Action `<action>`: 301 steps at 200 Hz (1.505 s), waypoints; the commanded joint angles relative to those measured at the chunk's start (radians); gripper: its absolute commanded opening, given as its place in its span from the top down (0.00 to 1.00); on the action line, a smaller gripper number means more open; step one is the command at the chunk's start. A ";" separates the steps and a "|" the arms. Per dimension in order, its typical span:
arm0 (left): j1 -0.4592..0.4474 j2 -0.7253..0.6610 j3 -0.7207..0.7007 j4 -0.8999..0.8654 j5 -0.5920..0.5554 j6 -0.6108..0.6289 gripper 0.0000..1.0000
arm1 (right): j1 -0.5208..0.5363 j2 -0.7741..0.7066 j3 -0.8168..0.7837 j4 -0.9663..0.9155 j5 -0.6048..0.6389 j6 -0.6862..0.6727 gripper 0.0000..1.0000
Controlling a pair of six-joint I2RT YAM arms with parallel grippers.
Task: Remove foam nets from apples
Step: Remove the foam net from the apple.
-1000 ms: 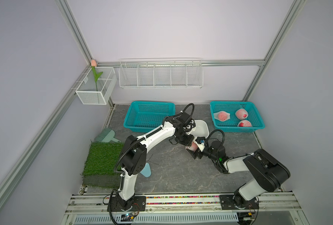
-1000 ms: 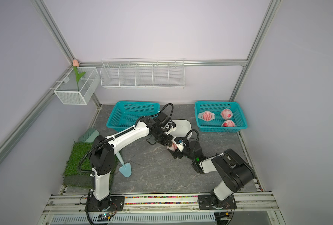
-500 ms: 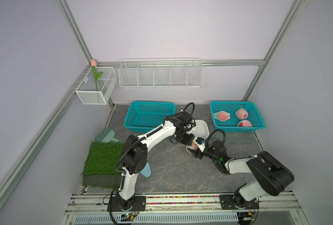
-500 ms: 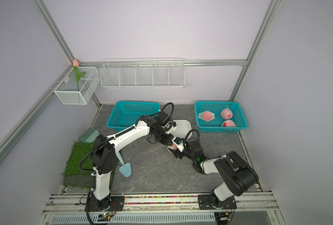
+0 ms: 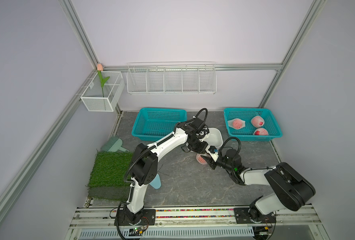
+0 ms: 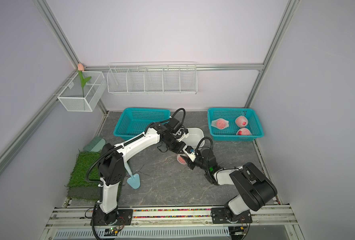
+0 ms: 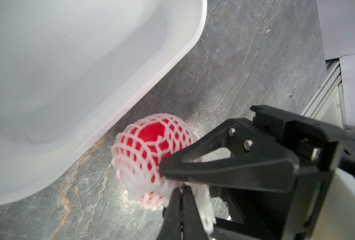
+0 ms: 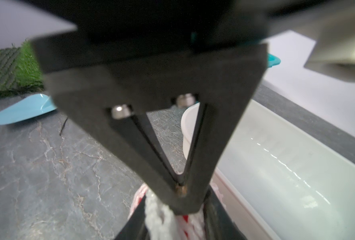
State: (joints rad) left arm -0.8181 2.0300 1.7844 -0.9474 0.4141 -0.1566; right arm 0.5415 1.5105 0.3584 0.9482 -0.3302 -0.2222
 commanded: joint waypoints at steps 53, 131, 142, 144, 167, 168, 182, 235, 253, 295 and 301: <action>0.045 -0.090 -0.076 0.150 0.041 -0.047 0.38 | 0.003 0.011 0.004 0.026 0.012 0.014 0.82; 0.112 -0.273 -0.353 0.330 -0.029 0.093 0.31 | -0.010 -0.038 0.039 -0.028 0.029 0.014 0.94; 0.112 -0.296 -0.394 0.345 -0.041 0.135 0.30 | -0.016 -0.050 0.040 -0.031 0.032 0.020 0.94; 0.112 -0.300 -0.399 0.346 -0.043 0.143 0.30 | -0.017 -0.052 0.040 -0.032 0.032 0.020 0.94; 0.112 -0.309 -0.444 0.361 -0.005 0.191 0.30 | -0.028 -0.073 0.051 -0.051 0.031 0.023 0.94; 0.112 -0.308 -0.445 0.365 -0.003 0.193 0.30 | -0.028 -0.073 0.051 -0.052 0.030 0.024 0.94; 0.112 -0.318 -0.493 0.442 0.042 0.193 0.28 | -0.033 -0.078 0.059 -0.062 0.014 0.031 0.94; 0.112 -0.282 -0.520 0.589 0.203 0.267 0.16 | -0.037 -0.109 0.105 -0.159 -0.046 0.029 0.94; 0.113 -0.277 -0.523 0.611 0.242 0.311 0.16 | -0.039 -0.121 0.110 -0.175 -0.048 0.022 0.94; 0.111 -0.192 -0.450 0.552 0.273 0.366 0.17 | -0.043 -0.134 0.123 -0.194 -0.093 0.035 0.94; 0.111 -0.185 -0.447 0.557 0.274 0.368 0.17 | -0.042 -0.131 0.125 -0.193 -0.098 0.039 0.94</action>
State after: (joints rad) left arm -0.7025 1.8000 1.2957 -0.3794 0.6407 0.1436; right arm 0.5049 1.3926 0.4603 0.7712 -0.3798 -0.1944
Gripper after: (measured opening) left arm 0.837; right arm 0.073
